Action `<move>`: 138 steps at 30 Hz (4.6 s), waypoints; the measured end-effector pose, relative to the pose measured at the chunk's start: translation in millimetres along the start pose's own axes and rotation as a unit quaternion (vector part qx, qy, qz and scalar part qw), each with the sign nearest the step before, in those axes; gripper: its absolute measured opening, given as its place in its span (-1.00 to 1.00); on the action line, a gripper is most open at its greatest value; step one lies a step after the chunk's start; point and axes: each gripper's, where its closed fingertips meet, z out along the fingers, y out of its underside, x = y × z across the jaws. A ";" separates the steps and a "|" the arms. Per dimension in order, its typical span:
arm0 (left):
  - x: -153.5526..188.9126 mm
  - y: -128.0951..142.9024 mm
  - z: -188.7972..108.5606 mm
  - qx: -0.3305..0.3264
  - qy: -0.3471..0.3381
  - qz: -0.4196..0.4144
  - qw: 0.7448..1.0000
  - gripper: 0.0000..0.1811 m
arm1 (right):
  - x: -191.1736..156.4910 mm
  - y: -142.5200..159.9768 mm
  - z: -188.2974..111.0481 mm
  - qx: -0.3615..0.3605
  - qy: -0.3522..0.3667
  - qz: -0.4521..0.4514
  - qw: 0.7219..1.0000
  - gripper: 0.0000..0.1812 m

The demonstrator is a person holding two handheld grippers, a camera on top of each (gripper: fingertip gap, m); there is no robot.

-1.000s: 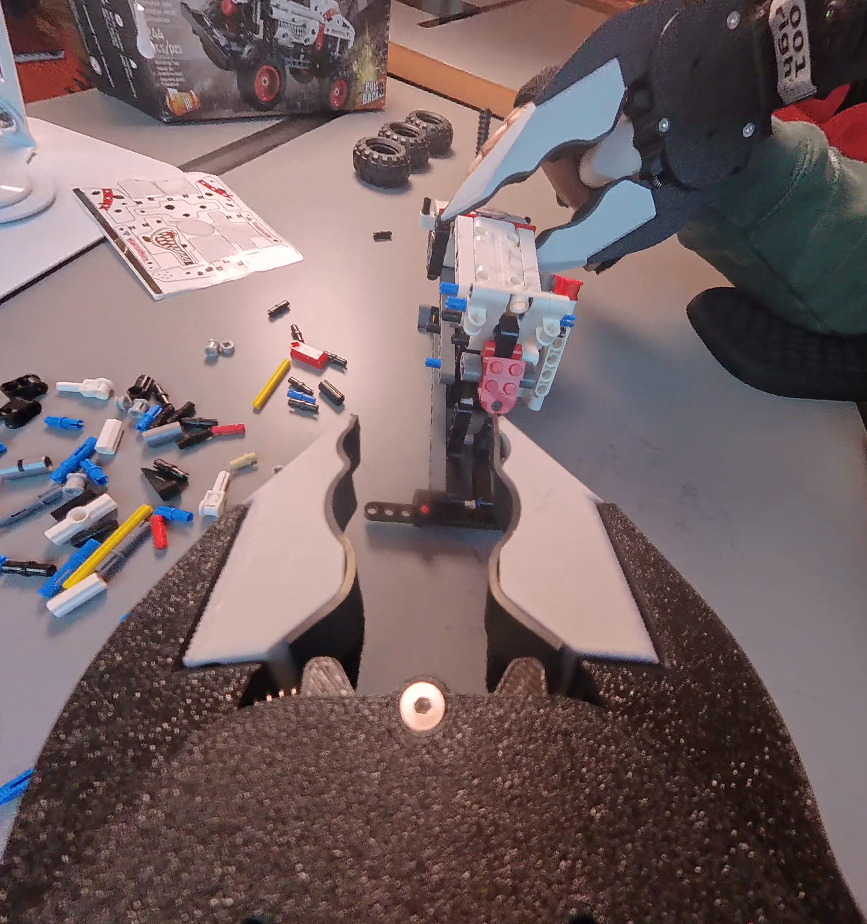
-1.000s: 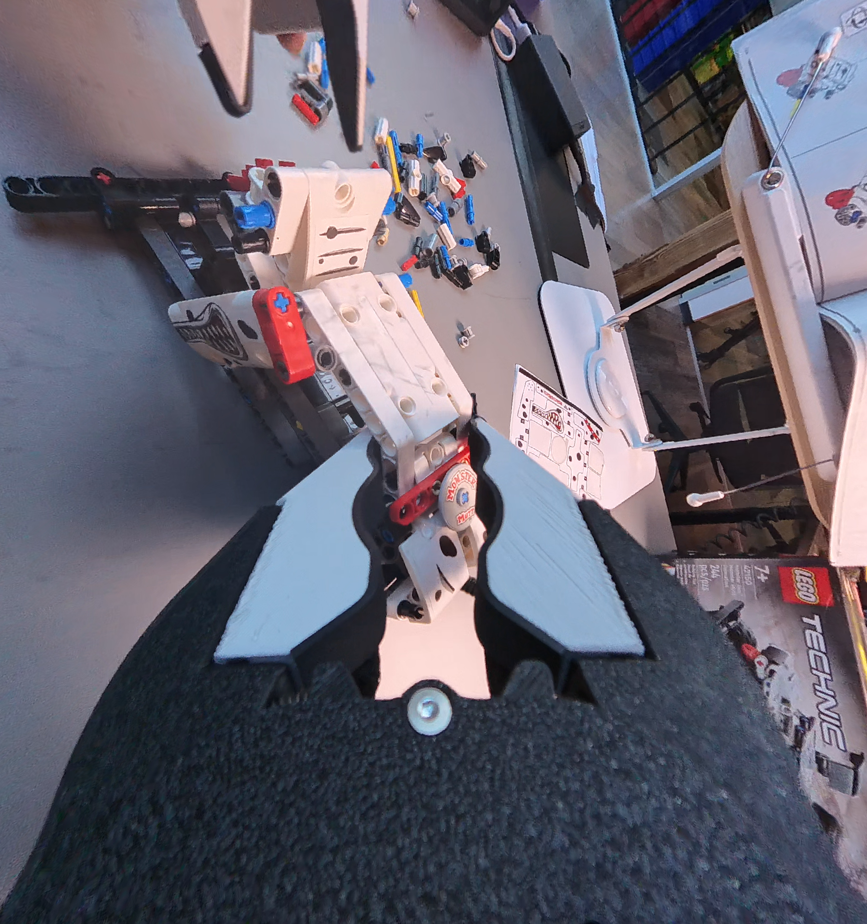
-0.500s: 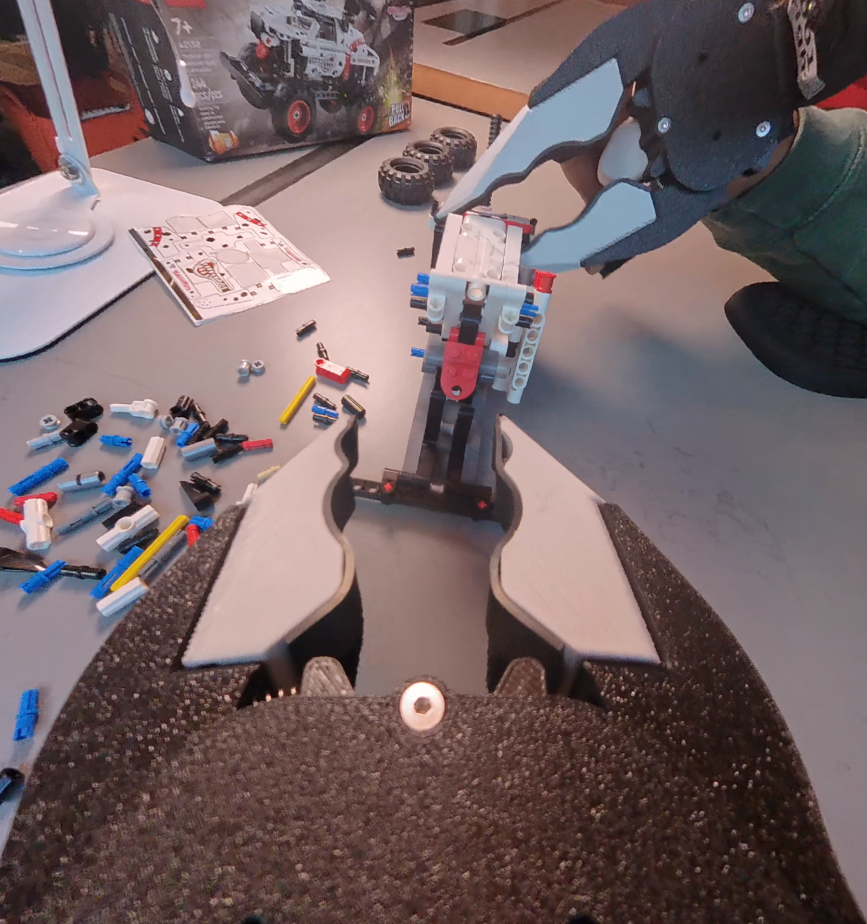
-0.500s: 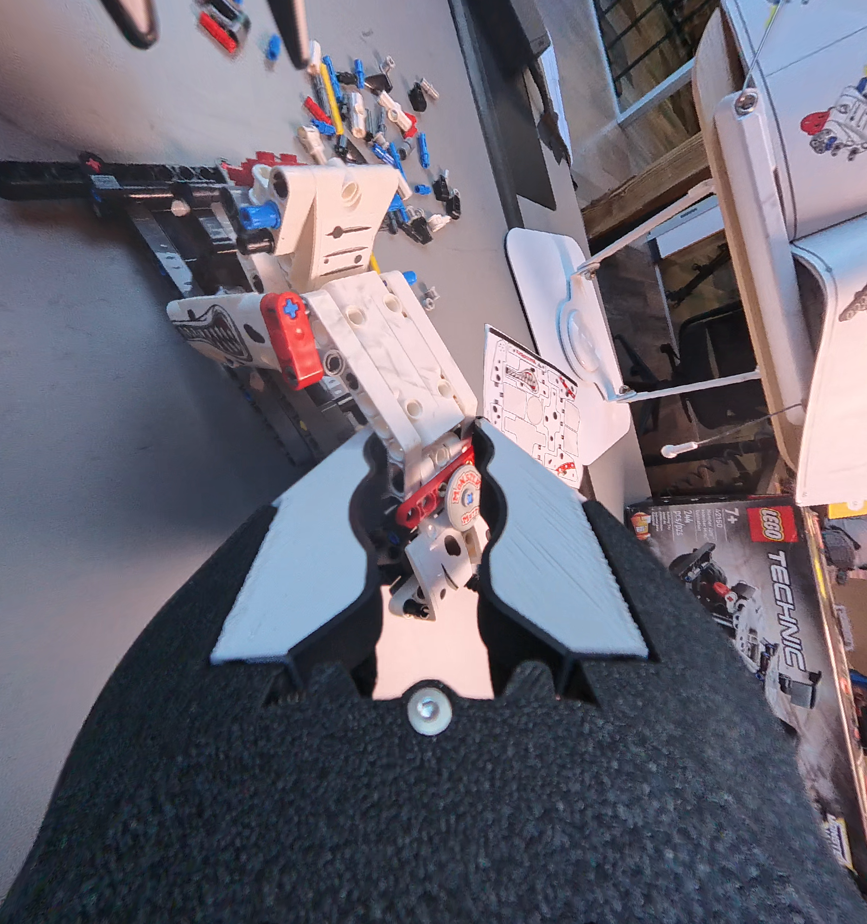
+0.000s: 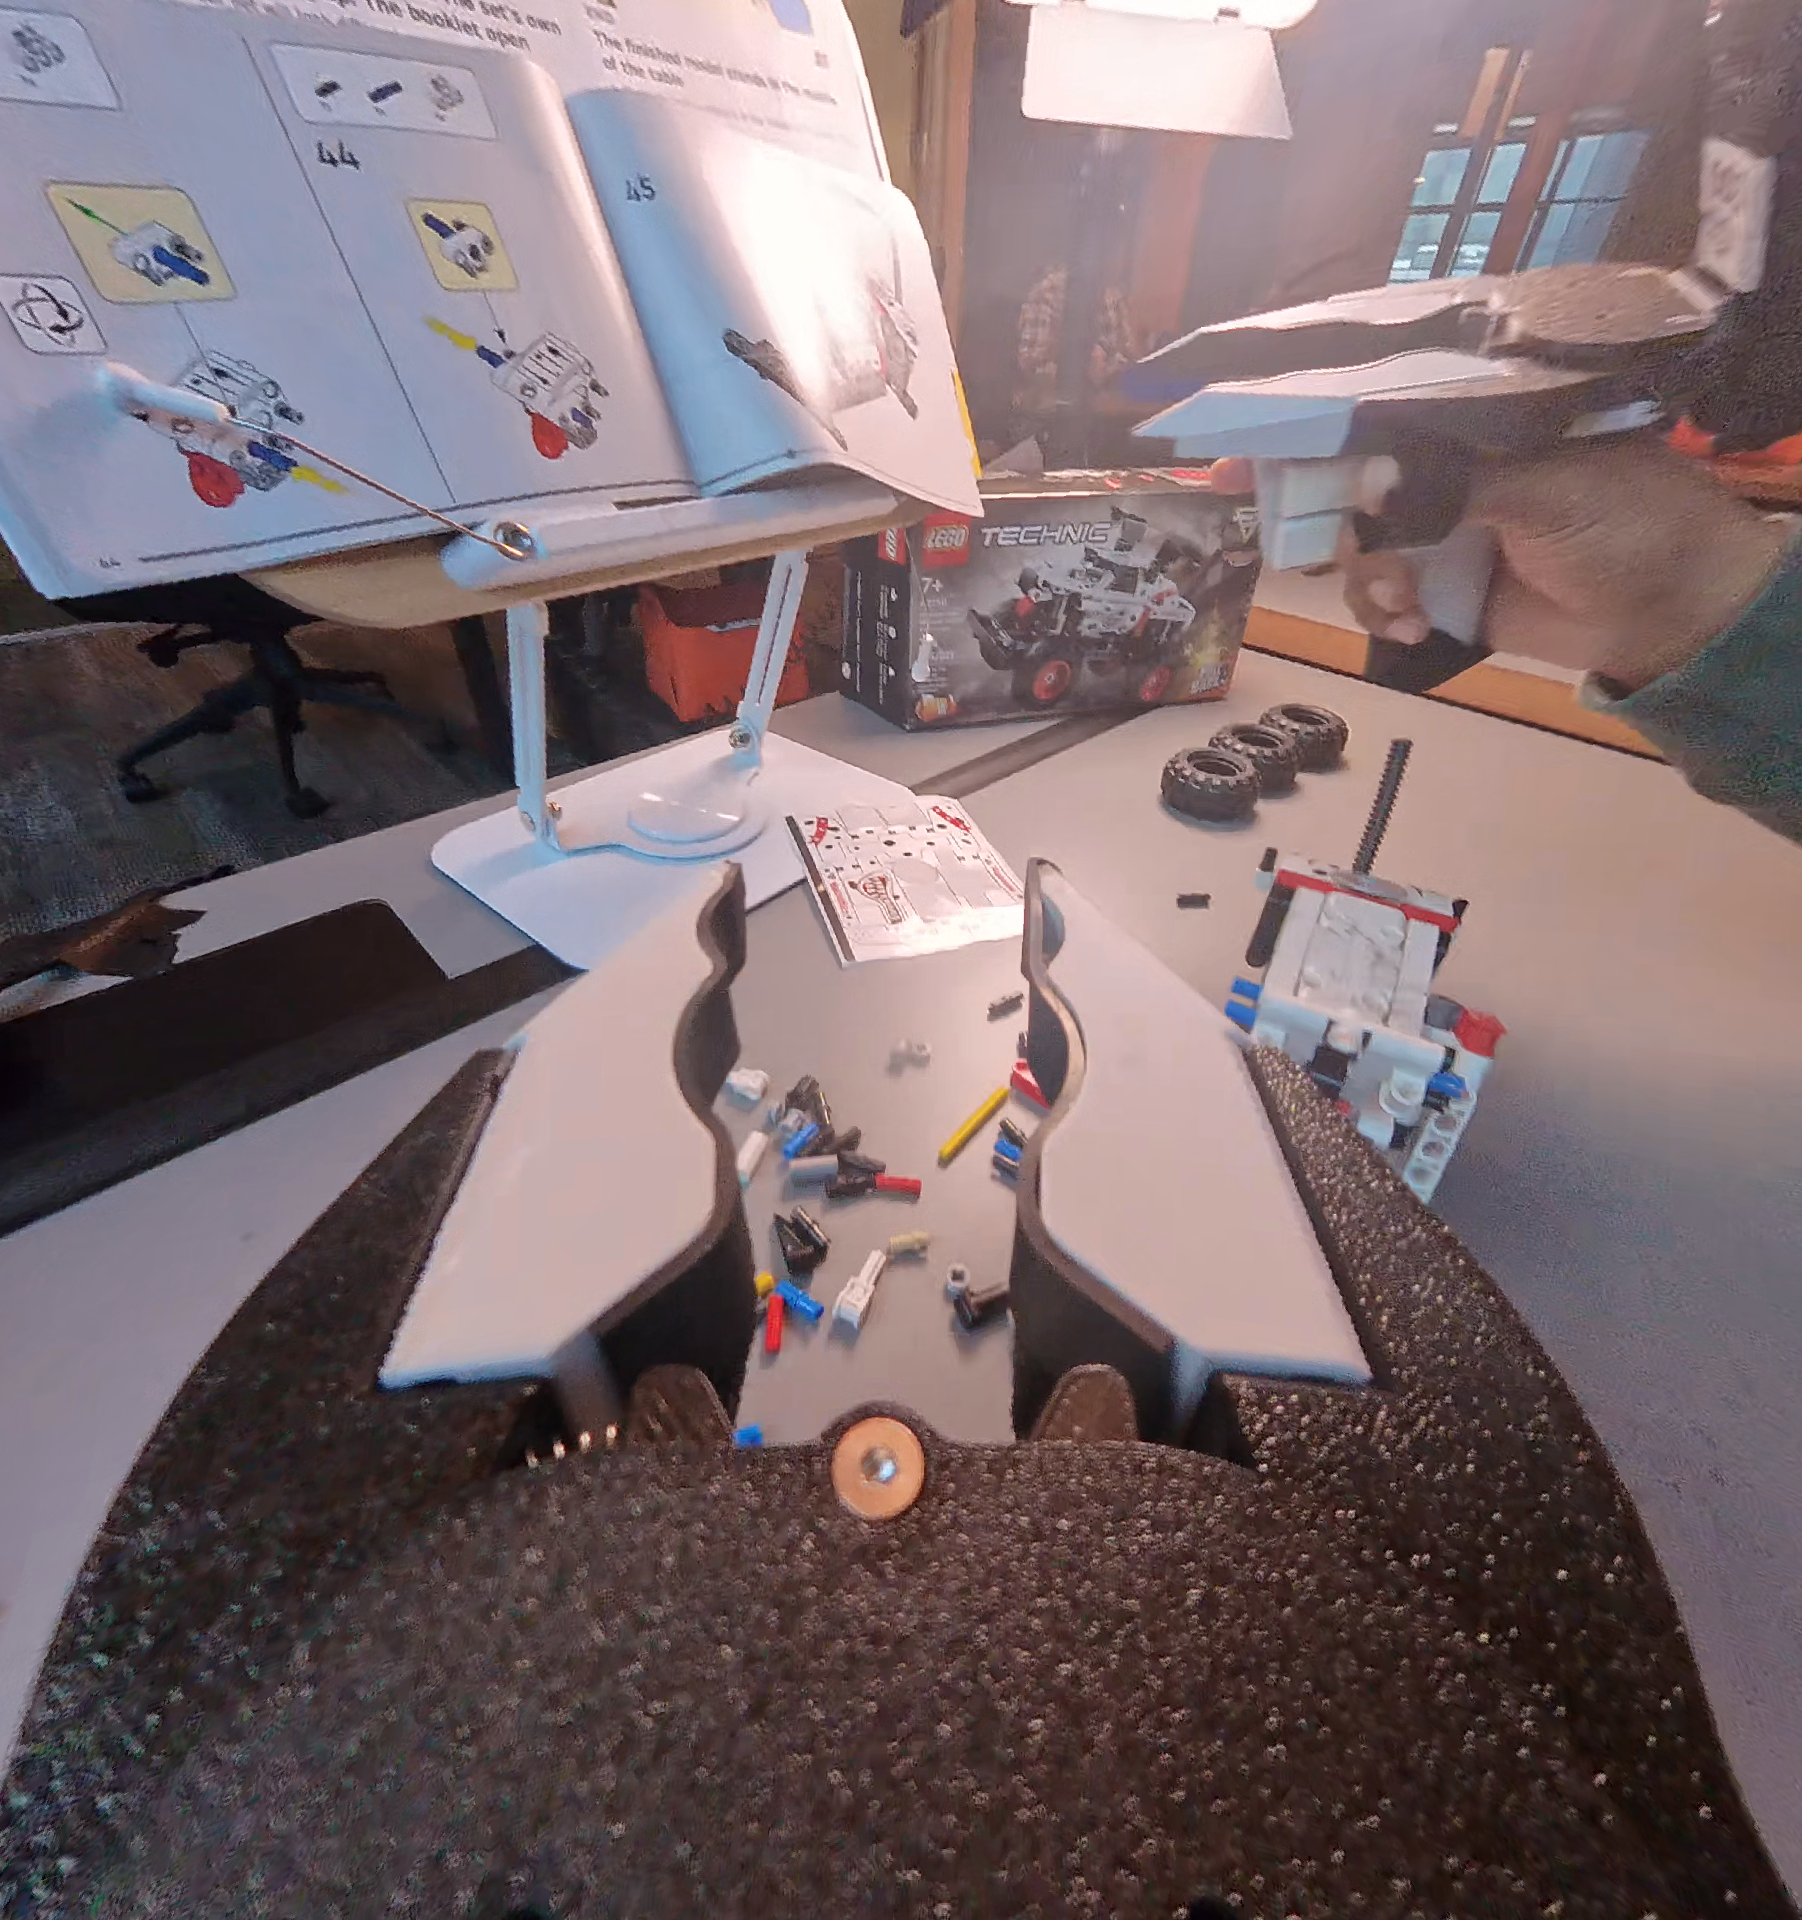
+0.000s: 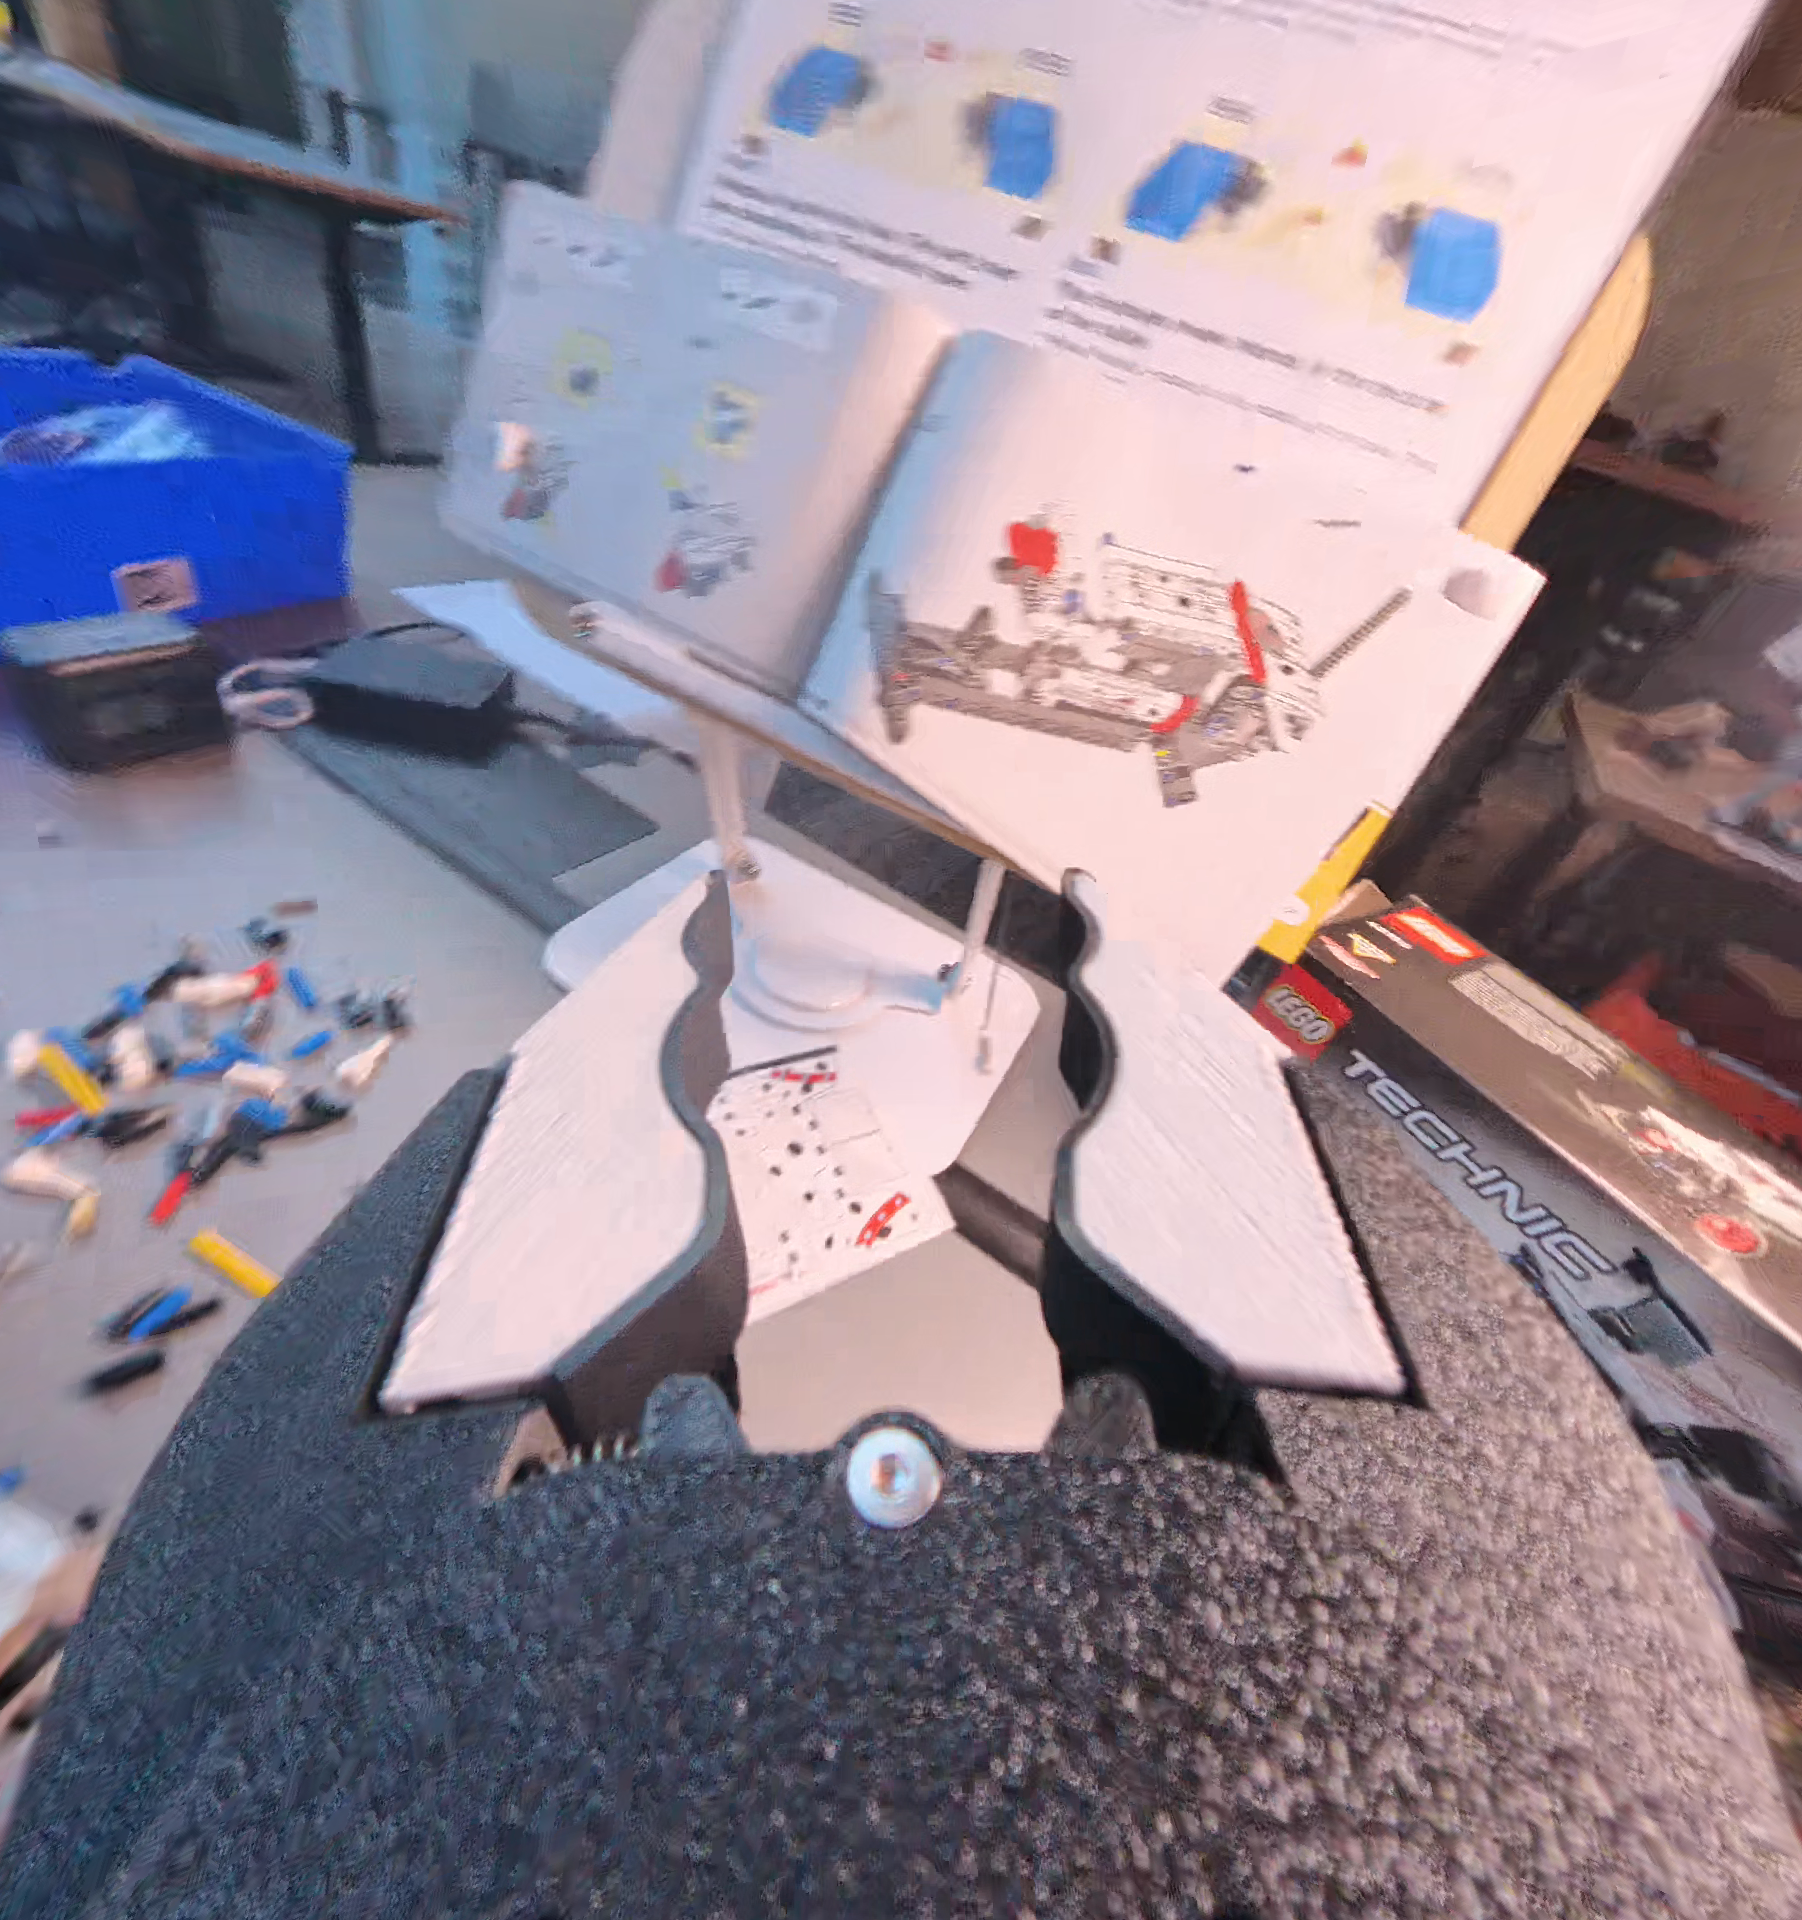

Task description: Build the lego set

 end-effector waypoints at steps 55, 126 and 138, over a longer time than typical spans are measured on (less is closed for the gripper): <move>-88.2 -75.7 173.0 -0.065 -0.017 -0.006 0.998 -0.69 | -131.4 -7.5 97.7 0.034 -0.317 -0.085 0.944 -0.18; -143.1 -12.6 114.8 0.207 0.059 -0.531 0.820 -0.99 | -38.9 -47.7 185.1 -0.049 0.082 -0.226 0.969 -0.38; -133.9 -52.0 112.9 0.191 0.024 -0.420 0.887 -1.00 | -41.6 -46.9 185.2 -0.037 0.086 -0.217 0.972 -0.35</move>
